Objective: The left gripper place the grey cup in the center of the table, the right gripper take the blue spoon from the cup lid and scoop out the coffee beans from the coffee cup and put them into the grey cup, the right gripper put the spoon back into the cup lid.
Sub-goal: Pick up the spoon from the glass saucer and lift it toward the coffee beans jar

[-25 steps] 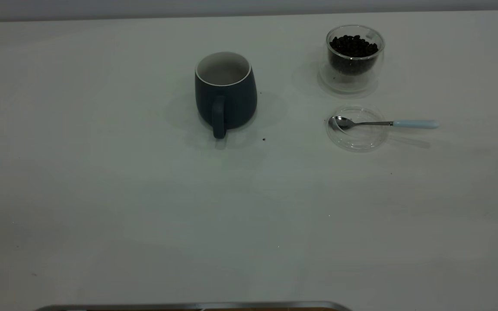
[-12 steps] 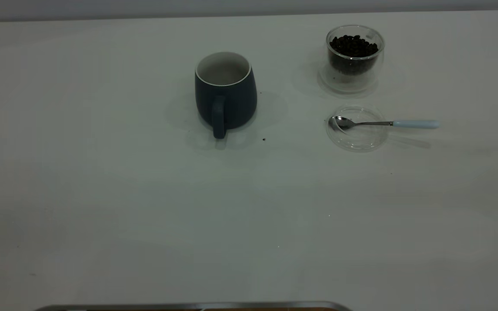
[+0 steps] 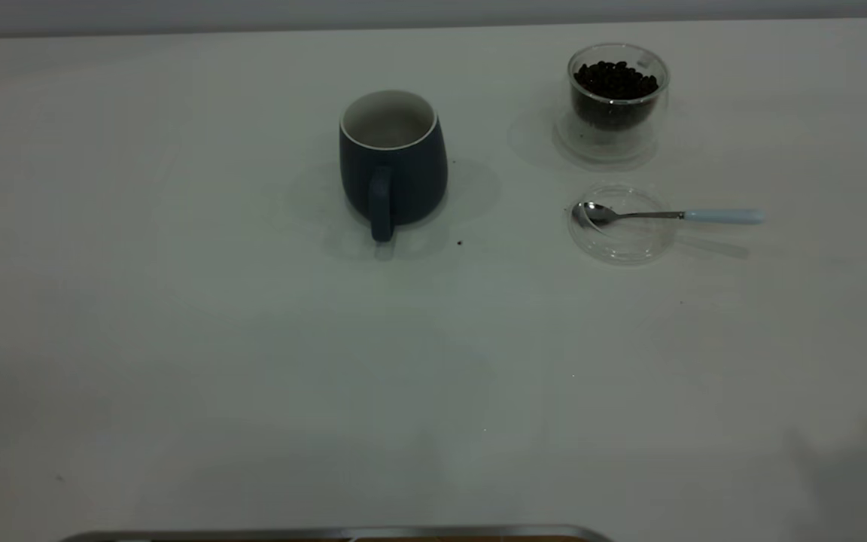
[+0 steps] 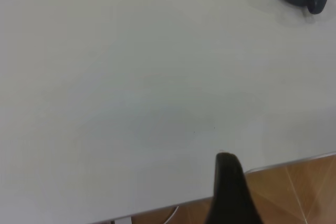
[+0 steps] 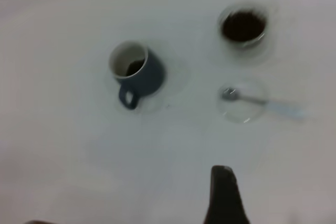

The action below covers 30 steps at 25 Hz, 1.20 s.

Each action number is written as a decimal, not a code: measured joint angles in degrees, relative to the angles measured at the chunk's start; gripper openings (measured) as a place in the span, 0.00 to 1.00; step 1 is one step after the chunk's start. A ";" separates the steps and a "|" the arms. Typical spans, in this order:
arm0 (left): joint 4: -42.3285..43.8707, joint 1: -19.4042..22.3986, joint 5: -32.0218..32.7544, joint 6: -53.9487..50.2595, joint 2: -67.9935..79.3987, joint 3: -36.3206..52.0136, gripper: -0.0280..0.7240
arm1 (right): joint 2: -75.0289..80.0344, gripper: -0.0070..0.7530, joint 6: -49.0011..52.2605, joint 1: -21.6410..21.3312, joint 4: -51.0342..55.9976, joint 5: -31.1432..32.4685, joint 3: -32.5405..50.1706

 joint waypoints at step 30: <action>0.00 0.00 0.00 0.11 0.00 0.00 0.79 | 71.40 0.75 -50.29 -12.10 54.07 -11.04 -1.97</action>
